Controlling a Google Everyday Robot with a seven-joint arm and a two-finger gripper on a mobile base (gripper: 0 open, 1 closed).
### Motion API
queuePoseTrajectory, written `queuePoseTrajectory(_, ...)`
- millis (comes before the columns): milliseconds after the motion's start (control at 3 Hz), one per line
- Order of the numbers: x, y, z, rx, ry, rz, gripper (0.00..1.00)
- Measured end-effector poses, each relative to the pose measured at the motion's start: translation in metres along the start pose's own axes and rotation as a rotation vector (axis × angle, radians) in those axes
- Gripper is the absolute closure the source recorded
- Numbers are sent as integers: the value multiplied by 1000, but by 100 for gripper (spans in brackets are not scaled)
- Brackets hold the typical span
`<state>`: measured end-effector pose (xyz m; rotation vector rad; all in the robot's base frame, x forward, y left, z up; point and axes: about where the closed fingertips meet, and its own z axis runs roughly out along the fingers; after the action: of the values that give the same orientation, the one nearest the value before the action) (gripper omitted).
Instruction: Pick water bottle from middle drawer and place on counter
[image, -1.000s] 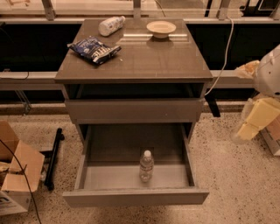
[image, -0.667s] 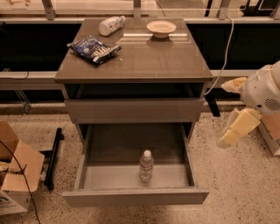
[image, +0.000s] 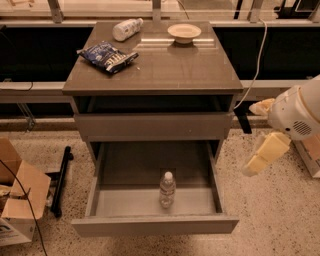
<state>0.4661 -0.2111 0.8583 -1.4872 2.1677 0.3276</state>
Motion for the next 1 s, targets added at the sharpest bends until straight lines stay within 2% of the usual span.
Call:
queuePoseTrajectory(667, 10, 6, 116, -144, -168, 20, 0)
queuePoseTrajectory(1000, 13, 6, 122, -156, -166, 23, 0)
